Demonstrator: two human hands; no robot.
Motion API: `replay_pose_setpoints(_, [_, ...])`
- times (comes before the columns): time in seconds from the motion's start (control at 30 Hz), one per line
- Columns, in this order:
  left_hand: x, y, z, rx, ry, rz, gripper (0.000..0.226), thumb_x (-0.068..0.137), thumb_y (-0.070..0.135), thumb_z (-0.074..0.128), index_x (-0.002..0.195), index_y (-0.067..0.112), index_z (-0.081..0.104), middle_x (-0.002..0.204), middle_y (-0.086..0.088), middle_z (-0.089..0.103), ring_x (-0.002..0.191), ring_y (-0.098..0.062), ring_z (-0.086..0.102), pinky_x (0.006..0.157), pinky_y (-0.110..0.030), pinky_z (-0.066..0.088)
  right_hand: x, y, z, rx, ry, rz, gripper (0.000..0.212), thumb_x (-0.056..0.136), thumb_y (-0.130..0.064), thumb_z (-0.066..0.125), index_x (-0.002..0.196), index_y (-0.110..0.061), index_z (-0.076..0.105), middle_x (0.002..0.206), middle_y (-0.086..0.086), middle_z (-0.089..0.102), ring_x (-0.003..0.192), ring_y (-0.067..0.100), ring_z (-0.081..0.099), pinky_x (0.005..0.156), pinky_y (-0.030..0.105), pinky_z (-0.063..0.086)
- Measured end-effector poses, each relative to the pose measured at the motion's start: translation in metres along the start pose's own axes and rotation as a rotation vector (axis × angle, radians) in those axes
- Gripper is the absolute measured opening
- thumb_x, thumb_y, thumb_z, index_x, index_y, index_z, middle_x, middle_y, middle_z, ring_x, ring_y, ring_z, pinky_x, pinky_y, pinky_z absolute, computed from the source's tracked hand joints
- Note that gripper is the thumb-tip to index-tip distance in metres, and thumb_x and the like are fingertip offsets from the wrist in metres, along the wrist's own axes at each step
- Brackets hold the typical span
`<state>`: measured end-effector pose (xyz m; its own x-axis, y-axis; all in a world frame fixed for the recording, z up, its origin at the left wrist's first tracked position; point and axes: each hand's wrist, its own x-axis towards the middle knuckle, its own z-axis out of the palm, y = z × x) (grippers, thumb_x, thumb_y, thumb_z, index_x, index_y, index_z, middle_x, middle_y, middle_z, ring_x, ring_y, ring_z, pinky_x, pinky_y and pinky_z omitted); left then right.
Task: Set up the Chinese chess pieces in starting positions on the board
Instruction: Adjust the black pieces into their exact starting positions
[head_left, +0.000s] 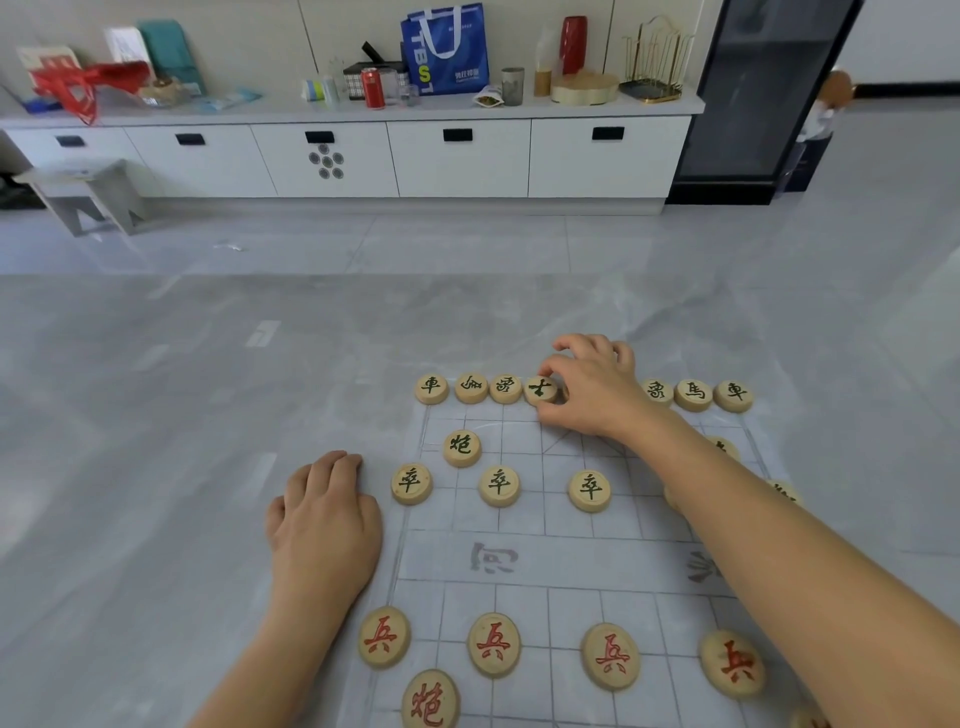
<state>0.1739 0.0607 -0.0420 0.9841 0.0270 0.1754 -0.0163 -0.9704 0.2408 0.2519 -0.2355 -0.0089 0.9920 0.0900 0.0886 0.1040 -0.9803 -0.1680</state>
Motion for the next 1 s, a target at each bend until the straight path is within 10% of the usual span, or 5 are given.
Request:
replay_pose_setpoints(0.83, [-0.001,0.000,0.003,0.002,0.034,0.014,0.044,0.082,0.028,0.033,0.120,0.019,0.054,0.127,0.001,0.053,0.117,-0.024,0.045,0.095,-0.041,0.034,0.030,-0.058,0.013,0.064,-0.014,0.043,0.057,0.068,-0.072,0.054,0.107,-0.030,0.055,0.126,-0.006,0.043,0.123,0.018,0.030,0.099,0.039,0.018])
replay_pose_setpoints(1.0, [-0.001,0.001,0.003,0.002,0.053,0.021,0.045,0.080,0.029,0.031,0.116,0.019,0.055,0.123,0.001,0.055,0.114,-0.024,0.048,0.091,-0.041,0.036,0.036,-0.070,0.018,0.085,-0.033,0.016,0.040,0.070,-0.052,0.057,0.105,-0.033,0.056,0.121,-0.004,0.044,0.116,0.020,0.033,0.095,0.038,0.019])
